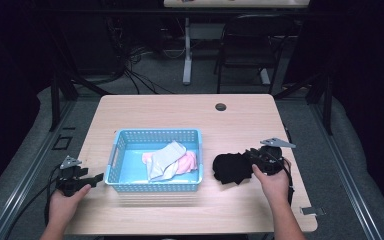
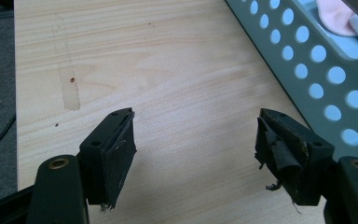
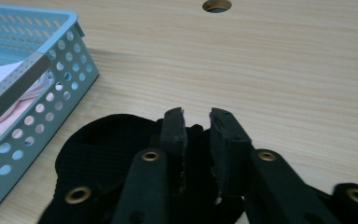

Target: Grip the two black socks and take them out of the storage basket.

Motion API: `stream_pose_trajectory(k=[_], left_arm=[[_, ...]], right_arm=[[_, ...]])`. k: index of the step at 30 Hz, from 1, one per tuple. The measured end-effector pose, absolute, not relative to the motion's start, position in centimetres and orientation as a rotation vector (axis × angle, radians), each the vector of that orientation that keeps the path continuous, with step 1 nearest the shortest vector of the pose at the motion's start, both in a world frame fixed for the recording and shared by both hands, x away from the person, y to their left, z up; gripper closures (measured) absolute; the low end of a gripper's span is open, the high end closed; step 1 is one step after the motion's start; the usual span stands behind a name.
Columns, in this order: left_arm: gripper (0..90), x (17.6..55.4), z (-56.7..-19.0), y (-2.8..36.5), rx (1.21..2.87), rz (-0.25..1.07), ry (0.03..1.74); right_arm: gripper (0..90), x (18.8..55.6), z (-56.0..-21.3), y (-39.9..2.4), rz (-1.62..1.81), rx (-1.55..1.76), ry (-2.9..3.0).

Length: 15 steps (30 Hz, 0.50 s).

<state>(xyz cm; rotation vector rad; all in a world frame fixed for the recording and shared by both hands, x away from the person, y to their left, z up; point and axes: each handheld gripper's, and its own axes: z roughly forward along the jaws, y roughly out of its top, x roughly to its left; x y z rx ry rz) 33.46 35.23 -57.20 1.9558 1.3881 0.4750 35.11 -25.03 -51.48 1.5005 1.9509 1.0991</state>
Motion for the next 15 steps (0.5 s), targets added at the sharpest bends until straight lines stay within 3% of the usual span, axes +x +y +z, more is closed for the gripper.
stream_pose_trajectory(k=[8, 15], left_arm=[[28.3, 33.5, -57.2, 35.1, 1.962, 0.475, 1.381], [28.4, 33.7, -57.2, 35.0, 1.961, 0.471, 1.376]], right_arm=[[59.1, 34.3, -52.1, -23.8, 1.137, 1.417, 1.960], [53.5, 34.0, -52.9, -21.2, 1.110, 1.328, 2.038]])
